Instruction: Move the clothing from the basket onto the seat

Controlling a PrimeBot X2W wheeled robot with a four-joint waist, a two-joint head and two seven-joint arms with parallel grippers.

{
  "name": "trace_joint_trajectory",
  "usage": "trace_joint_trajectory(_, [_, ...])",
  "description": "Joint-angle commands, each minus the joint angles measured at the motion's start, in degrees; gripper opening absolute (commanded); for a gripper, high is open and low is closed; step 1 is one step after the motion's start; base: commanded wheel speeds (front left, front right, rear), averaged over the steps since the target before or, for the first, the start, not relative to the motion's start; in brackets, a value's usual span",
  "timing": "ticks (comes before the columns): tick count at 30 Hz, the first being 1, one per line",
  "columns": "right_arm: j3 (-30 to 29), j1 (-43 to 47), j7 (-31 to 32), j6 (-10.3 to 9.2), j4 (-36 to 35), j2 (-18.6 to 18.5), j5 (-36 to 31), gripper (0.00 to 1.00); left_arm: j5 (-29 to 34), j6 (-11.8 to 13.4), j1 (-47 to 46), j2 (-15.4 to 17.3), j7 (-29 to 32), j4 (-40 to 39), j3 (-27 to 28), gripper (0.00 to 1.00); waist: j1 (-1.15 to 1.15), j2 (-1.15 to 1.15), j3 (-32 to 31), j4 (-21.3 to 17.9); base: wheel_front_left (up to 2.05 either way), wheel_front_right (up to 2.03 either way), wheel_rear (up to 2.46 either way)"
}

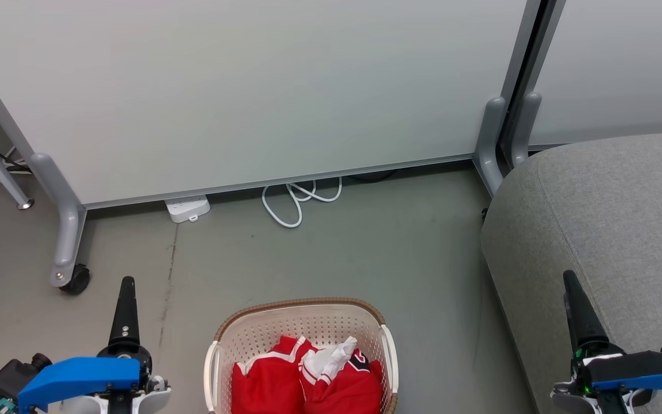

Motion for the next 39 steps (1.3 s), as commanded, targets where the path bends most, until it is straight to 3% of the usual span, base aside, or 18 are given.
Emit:
trace_joint_trajectory(1, [0.2, -1.5, -0.6, 0.05, -1.3, -0.3, -2.3, 1.0, 2.4, 0.4, -1.8, 0.5, -0.7, -1.4, -0.2, 1.0, 0.0, 0.0, 0.0, 0.0, 0.0, 0.0, 0.0])
trace_joint_trajectory(18, [2.4, -1.4, -4.2, 0.08, -2.5, -0.4, -20.8, 1.0, 20.7, 2.4, -1.9, 0.6, -4.3, -3.3, -4.0, 1.0, 0.0, 0.0, 0.2, 0.2, 0.0, 0.0, 0.0])
trace_joint_trajectory(39, [4.3, -1.4, -7.9, 0.1, -0.3, -0.5, -36.8, 1.0, 38.0, 3.3, -1.8, 0.7, -8.0, -2.7, -7.6, 1.0, 0.0, 0.0, 0.0, 0.6, 0.0, 0.0, 0.0])
